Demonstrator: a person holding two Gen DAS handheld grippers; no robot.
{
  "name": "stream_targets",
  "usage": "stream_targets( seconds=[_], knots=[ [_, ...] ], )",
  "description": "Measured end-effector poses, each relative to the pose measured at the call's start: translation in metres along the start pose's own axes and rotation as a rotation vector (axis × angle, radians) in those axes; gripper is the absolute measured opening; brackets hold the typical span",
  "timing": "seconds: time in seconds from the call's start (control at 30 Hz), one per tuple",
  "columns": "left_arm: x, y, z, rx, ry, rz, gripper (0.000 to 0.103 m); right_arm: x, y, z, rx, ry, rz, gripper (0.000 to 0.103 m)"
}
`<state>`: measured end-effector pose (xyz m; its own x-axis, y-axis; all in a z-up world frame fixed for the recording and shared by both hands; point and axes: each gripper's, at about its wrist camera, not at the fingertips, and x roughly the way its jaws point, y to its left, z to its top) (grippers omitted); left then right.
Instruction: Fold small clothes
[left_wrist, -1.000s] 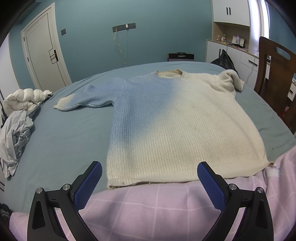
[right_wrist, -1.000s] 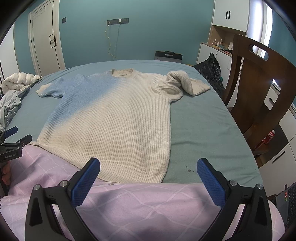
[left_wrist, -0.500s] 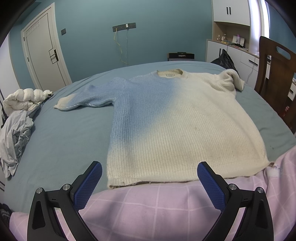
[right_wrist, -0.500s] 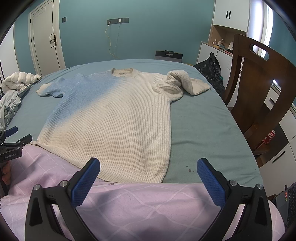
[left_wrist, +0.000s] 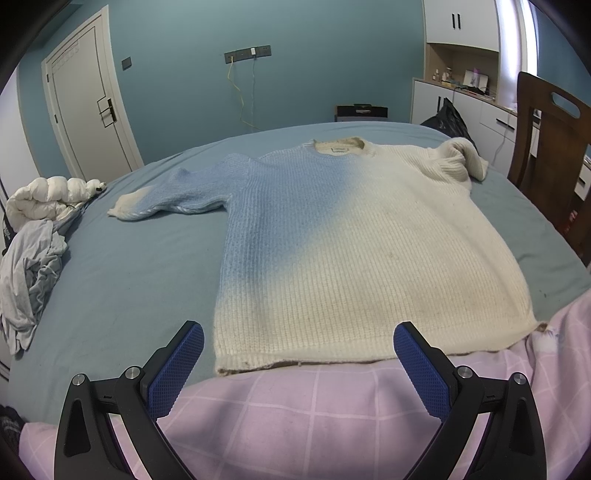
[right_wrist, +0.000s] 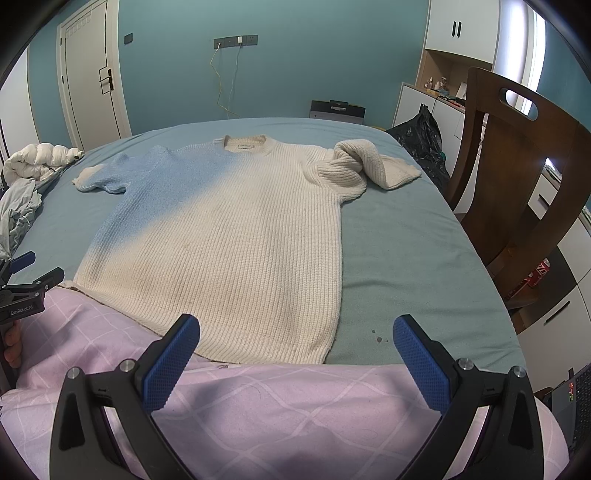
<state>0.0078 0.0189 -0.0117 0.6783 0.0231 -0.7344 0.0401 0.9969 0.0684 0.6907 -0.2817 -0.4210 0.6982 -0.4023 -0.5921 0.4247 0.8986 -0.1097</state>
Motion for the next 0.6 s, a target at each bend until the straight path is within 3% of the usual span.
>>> stream_targets(
  seconds=[0.6],
  knots=[
    [-0.0019,-0.0064,-0.001,0.023,0.004,0.035,0.103,-0.0018,-0.0038,-0.0034,0.013,-0.012,0.019,0.102]
  ],
)
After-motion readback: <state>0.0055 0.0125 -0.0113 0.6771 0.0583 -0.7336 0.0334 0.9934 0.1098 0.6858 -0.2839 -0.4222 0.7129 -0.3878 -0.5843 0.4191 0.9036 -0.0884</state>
